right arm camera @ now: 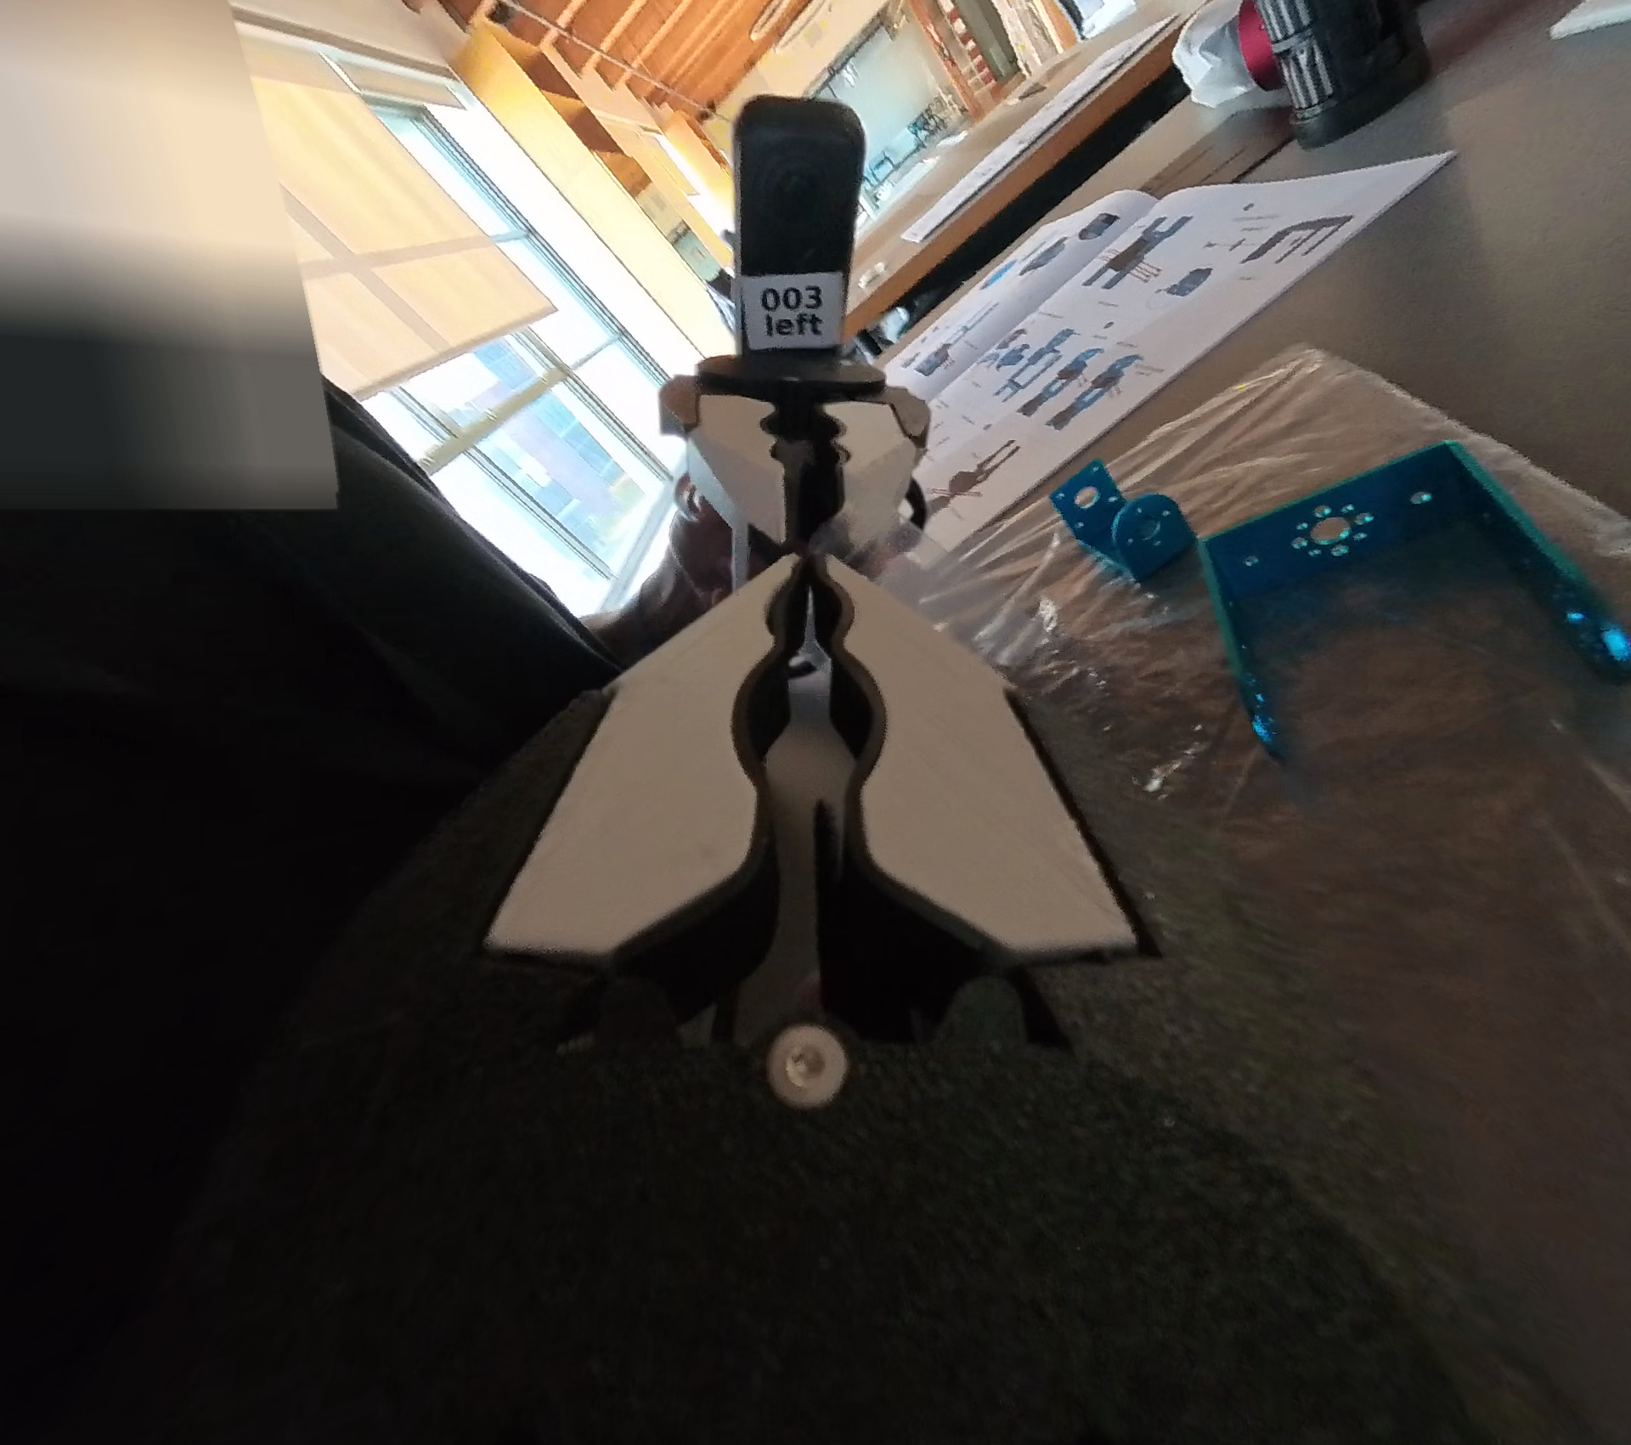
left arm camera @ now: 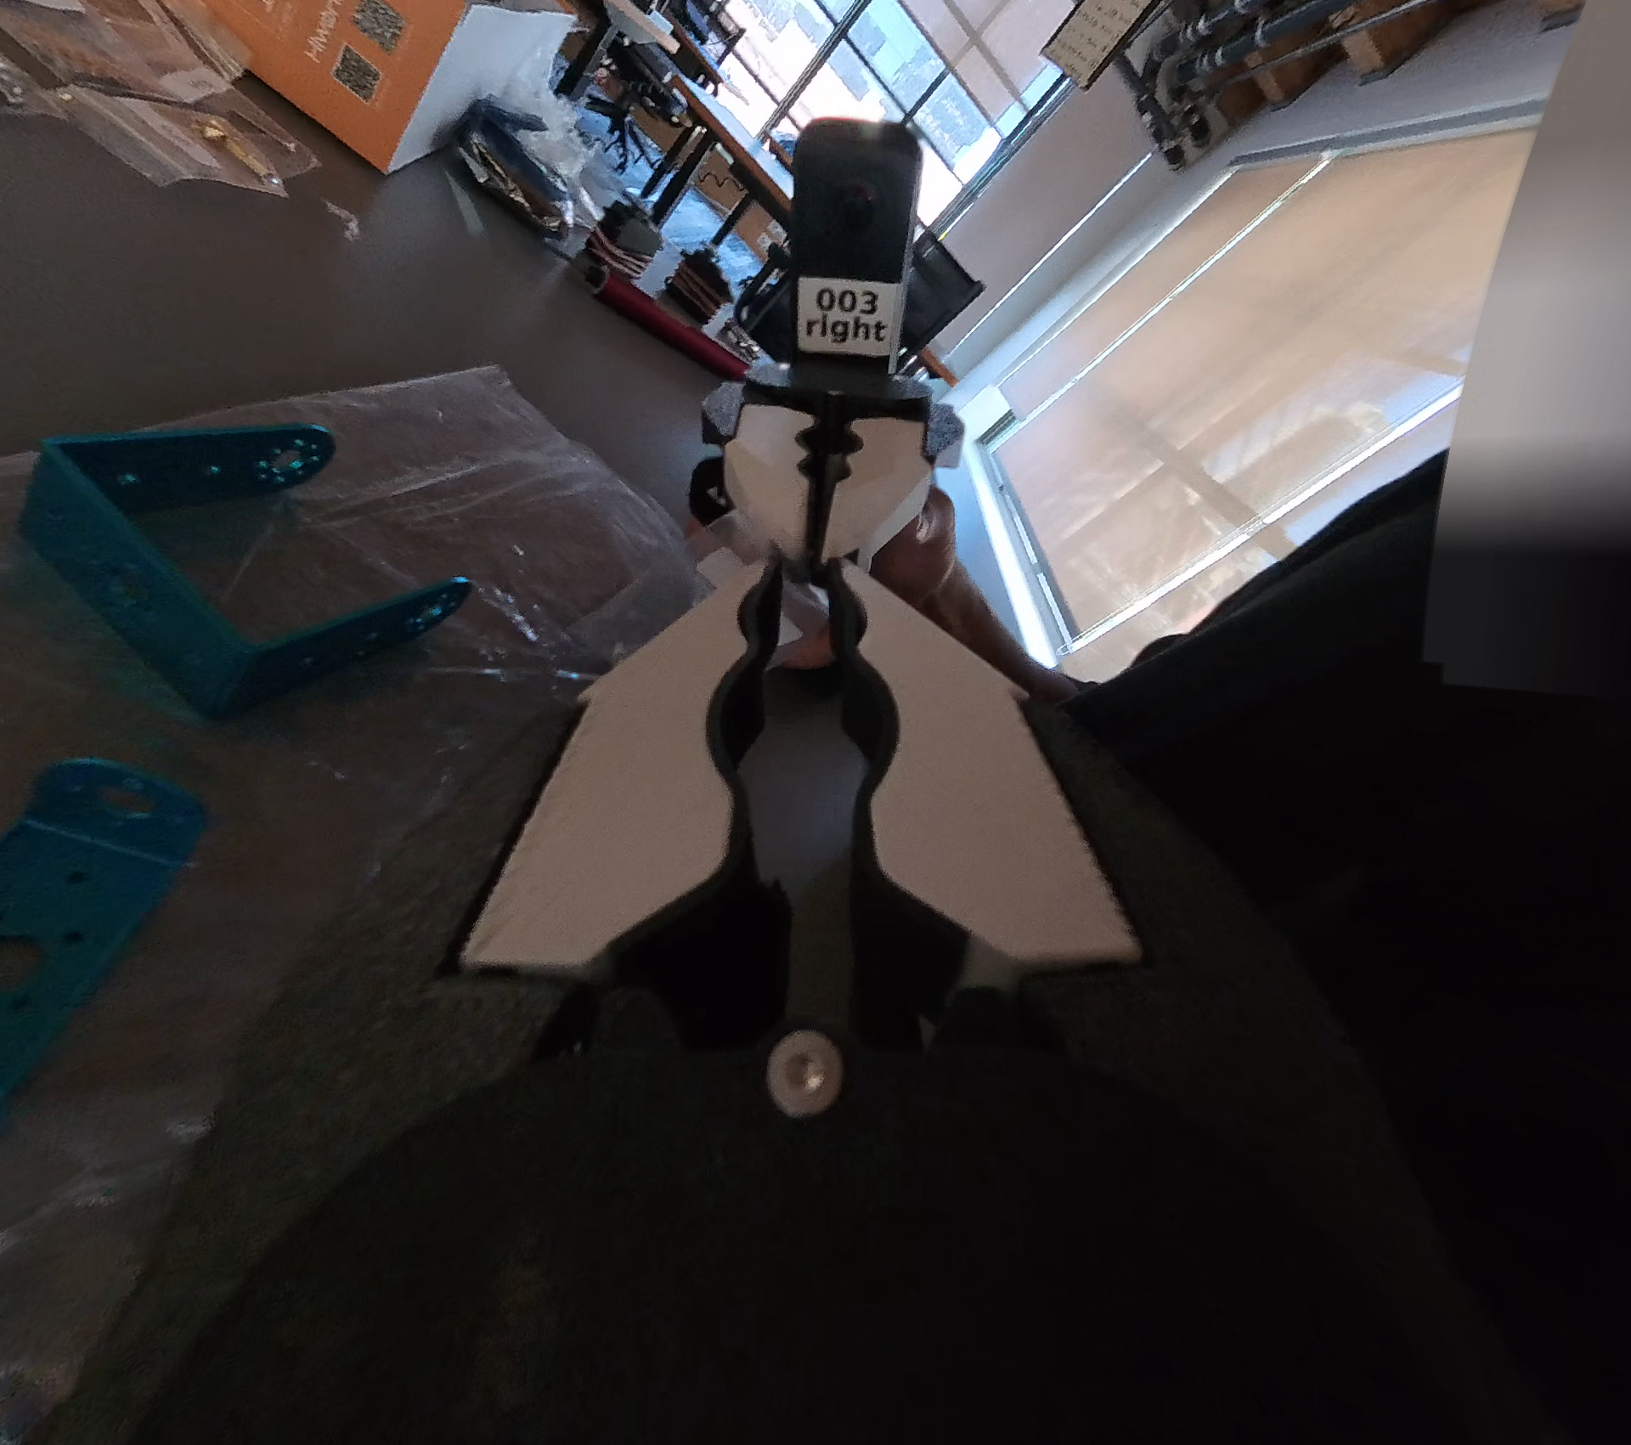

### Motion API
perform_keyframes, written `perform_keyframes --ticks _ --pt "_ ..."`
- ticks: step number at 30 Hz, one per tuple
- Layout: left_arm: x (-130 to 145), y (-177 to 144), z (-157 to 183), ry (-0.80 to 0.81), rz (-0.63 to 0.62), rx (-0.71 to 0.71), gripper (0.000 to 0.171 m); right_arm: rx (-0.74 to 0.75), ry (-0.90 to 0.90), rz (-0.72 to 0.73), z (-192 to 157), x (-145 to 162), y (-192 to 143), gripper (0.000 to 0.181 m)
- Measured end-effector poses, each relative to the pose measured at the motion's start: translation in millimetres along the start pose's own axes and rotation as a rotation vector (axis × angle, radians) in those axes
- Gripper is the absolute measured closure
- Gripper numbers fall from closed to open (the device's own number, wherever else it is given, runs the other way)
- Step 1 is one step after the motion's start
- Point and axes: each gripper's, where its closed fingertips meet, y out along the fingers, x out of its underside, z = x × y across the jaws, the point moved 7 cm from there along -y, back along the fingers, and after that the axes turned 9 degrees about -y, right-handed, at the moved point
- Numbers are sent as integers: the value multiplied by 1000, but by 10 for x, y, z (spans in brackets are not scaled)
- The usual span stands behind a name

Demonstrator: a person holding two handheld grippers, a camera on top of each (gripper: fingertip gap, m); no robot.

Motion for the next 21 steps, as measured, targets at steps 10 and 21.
perform_keyframes --ticks 10,21 --pt "-22 3 -28 -250 87 186 166 55 -145 44 -110 -54 24 181" --pt "-150 1 63 -177 123 177 167 -16 25 197 -92 -128 11 181"
